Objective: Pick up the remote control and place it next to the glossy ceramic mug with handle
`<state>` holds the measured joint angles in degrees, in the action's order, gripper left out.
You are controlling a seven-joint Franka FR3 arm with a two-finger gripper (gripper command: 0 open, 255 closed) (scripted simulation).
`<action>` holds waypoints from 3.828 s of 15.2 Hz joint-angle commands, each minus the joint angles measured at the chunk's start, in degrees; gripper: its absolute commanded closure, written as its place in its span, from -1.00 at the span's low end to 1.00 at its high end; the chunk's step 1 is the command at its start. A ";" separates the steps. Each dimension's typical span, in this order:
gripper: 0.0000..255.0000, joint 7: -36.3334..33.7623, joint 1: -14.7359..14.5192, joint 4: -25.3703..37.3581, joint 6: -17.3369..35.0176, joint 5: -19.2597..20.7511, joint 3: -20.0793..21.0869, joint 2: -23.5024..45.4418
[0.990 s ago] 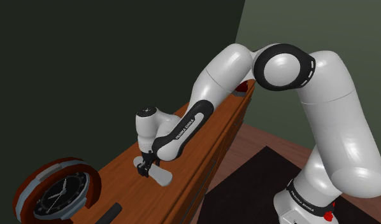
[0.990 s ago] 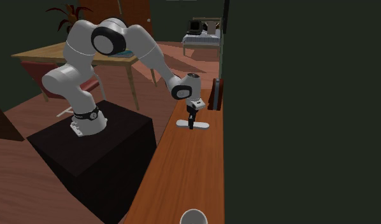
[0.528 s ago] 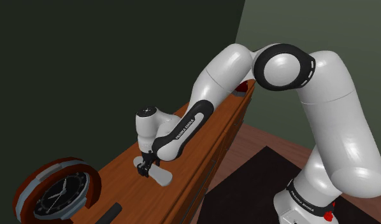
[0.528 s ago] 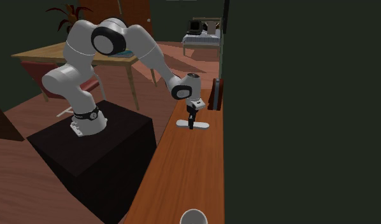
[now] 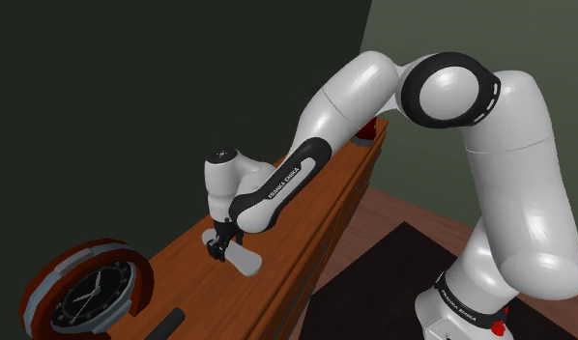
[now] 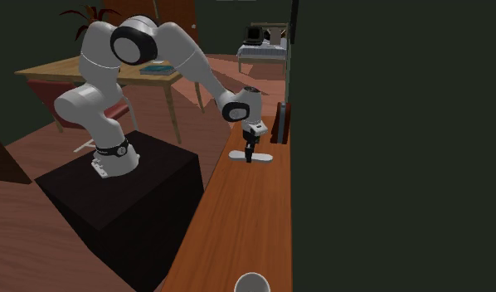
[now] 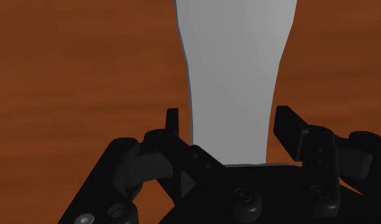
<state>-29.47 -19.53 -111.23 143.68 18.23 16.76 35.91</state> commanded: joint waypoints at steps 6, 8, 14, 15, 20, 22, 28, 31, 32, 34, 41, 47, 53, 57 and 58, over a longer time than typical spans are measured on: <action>1.00 1.19 1.12 -0.71 -3.49 -1.81 1.57 -4.27; 1.00 1.56 1.43 -0.81 -4.53 -2.36 2.00 -5.45; 1.00 2.67 2.28 -0.83 -7.79 -4.03 3.17 -8.86; 1.00 2.86 2.41 -0.79 -8.35 -4.31 3.35 -9.41; 1.00 3.78 3.01 -0.38 -11.22 -5.69 4.17 -12.03; 1.00 4.14 3.22 -0.13 -12.40 -6.23 4.46 -13.03; 1.00 8.67 6.68 -3.15 -12.64 -8.01 4.19 -16.75; 1.00 12.89 9.77 -5.96 -11.54 -9.02 3.37 -18.79; 1.00 14.32 10.76 -6.76 -11.22 -9.33 3.05 -19.39; 1.00 17.22 12.71 -8.17 -10.67 -9.93 2.35 -20.44; 1.00 27.40 19.17 -10.96 -9.49 -11.50 -0.60 -22.65; 1.00 35.95 24.37 -10.77 -9.35 -12.29 -3.45 -22.69; 1.00 44.13 29.33 -8.19 -9.98 -12.77 -6.28 -21.04; 1.00 49.34 32.49 -5.14 -10.87 -13.05 -8.04 -19.05; 1.00 50.61 33.26 -4.21 -11.15 -13.12 -8.46 -18.45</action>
<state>19.41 12.71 -116.60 132.74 5.17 8.87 16.59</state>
